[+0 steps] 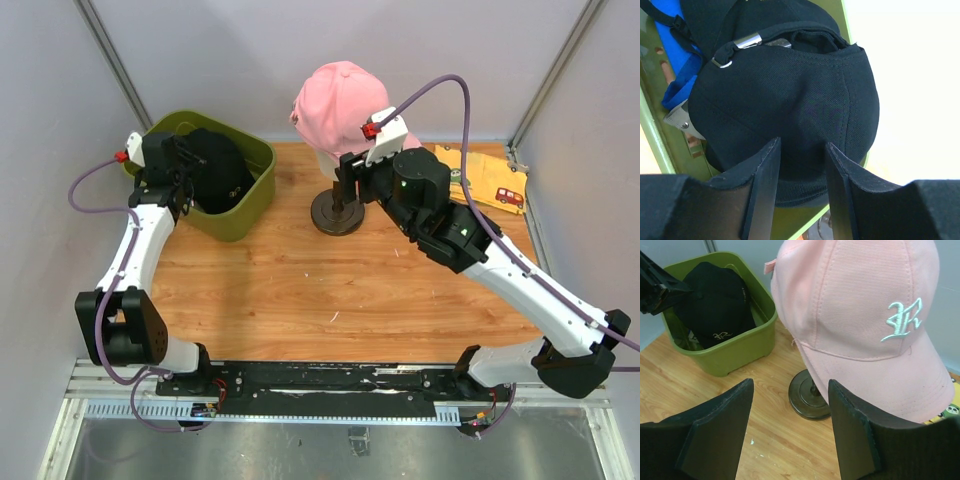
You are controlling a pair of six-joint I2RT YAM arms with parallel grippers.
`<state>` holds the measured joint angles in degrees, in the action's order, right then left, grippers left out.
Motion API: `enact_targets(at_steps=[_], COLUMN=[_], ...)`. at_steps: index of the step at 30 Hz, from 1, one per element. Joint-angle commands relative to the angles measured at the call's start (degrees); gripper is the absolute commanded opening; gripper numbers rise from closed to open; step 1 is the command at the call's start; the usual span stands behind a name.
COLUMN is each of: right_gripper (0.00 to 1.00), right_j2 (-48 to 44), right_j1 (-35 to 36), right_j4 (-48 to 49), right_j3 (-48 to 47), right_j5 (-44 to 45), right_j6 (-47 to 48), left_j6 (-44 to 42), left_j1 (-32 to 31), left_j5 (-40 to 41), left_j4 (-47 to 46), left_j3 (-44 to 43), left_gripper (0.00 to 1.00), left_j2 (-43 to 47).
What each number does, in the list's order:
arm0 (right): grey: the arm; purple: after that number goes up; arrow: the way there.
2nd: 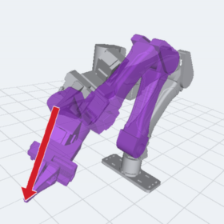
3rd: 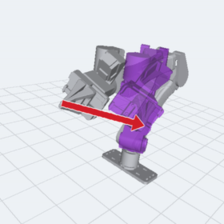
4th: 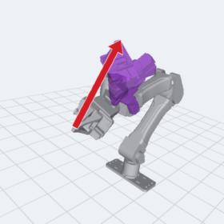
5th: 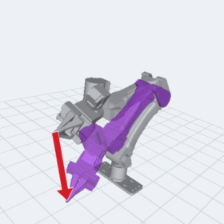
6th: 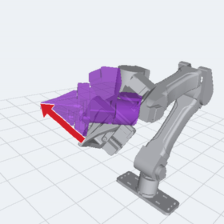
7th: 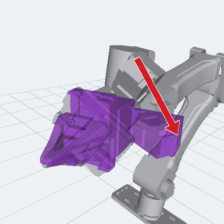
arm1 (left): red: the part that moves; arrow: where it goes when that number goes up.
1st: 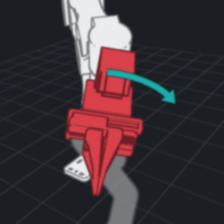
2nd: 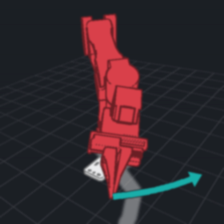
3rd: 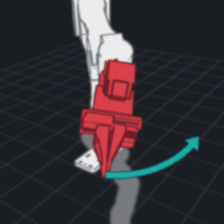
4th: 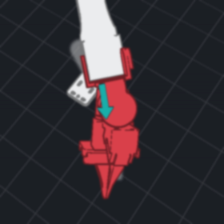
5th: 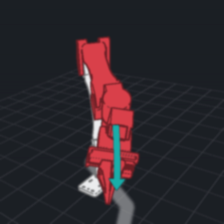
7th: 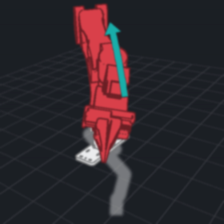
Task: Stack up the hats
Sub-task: Pick up the hat from the bin.
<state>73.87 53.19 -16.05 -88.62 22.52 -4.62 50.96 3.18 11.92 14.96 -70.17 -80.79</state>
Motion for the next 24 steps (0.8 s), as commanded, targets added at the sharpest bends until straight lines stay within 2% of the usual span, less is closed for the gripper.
enact_targets(at_steps=[1, 2, 6, 9, 24], right_gripper=[0.63, 0.62, 0.62, 0.62, 0.62], right_j2=[0.2, 0.1, 0.2, 0.2, 0.9], right_j1=[-1.6, -1.6, -1.7, -1.9, -1.9], right_j4=[1.3, 1.3, 1.4, 1.3, 1.3], right_j3=[0.0, 0.0, -0.2, -0.4, -1.5], right_j5=[-0.1, -0.2, -0.2, -0.3, -1.4], right_j6=[0.2, 0.2, 0.5, 0.7, 1.2], left_j6=[-2.0, -2.1, -2.1, -1.9, 0.1], left_j1=[-0.3, -0.3, -0.5, -0.6, -0.9], left_j5=[1.1, 0.8, 0.3, 0.6, -1.6], left_j4=[-1.7, -1.9, -3.1, -3.8, -3.0], left_j3=[-1.4, -1.4, -1.4, -1.4, -9.0], left_gripper=[0.42, 0.38, 0.12, 0.01, 0.0], left_j2=[-0.7, -0.8, -0.2, 0.9, 3.7])
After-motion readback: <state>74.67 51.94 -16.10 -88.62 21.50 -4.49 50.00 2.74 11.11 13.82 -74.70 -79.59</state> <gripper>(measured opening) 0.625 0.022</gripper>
